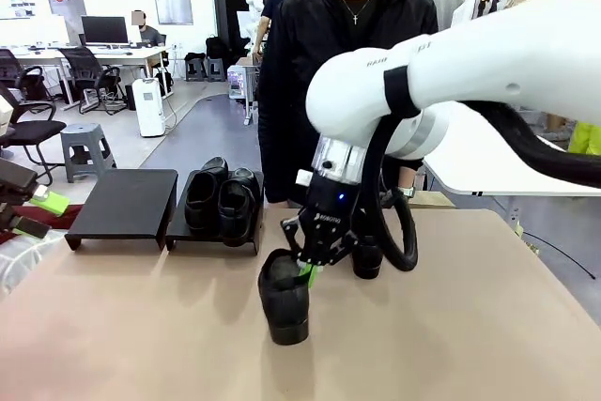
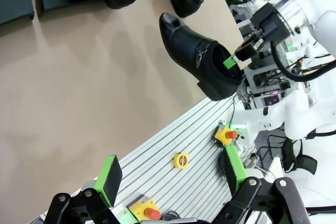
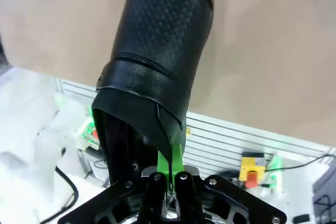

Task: Organize the shoes by placing them on the stand.
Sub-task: Pick up one Shoe and place it in the middle of the table.

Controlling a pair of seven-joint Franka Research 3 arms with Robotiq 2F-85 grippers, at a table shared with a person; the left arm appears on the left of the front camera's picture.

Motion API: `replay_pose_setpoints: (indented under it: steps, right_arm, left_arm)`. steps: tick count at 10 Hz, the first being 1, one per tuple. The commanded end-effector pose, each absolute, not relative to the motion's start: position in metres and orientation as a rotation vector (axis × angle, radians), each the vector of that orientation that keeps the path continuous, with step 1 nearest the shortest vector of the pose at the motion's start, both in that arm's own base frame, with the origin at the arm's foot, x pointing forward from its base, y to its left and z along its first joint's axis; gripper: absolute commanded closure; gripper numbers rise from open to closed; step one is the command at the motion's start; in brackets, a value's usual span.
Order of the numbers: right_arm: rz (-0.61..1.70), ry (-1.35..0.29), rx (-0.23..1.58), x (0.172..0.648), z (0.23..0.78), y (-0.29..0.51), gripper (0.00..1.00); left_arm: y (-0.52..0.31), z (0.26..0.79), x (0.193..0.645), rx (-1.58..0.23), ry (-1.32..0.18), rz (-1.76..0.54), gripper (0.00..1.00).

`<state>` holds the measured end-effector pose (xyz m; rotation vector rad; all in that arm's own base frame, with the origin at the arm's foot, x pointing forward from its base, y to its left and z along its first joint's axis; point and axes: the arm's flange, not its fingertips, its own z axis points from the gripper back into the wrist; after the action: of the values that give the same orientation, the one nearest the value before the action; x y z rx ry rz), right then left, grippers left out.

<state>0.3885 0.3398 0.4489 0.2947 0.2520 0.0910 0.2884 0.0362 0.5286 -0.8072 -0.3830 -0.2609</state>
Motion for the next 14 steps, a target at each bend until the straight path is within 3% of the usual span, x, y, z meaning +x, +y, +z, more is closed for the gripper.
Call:
replay_pose_setpoints:
  steps: [1,4,6,9,10,11,12,14]
  right_arm:
    - [-0.01,0.224,0.304,0.353,0.426,0.367,1.0]
    - [0.038,0.127,0.346,0.347,0.404,0.4,1.0]
    - [0.157,0.13,0.304,0.364,0.391,0.428,1.0]
    - [0.145,0.128,0.331,0.382,0.375,0.451,1.0]
    - [0.143,0.138,0.339,0.383,0.373,0.452,0.79]
    - [0.144,0.134,0.35,0.382,0.373,0.452,0.21]
    - [0.147,0.141,0.36,0.379,0.377,0.449,0.0]
    - [0.168,0.132,0.407,0.361,0.398,0.427,0.0]
  left_arm:
    - [0.036,0.529,0.288,-0.827,-0.394,-0.27,0.0]
    - [0.036,0.529,0.288,-0.827,-0.394,-0.27,0.0]
    - [0.036,0.529,0.288,-0.827,-0.394,-0.27,0.0]
    - [0.036,0.529,0.288,-0.827,-0.394,-0.27,0.0]
    - [0.036,0.529,0.288,-0.827,-0.394,-0.27,0.0]
    - [0.036,0.529,0.288,-0.827,-0.394,-0.27,0.0]
    - [0.036,0.529,0.288,-0.827,-0.394,-0.27,0.0]
    - [0.036,0.529,0.288,-0.827,-0.394,-0.27,0.0]
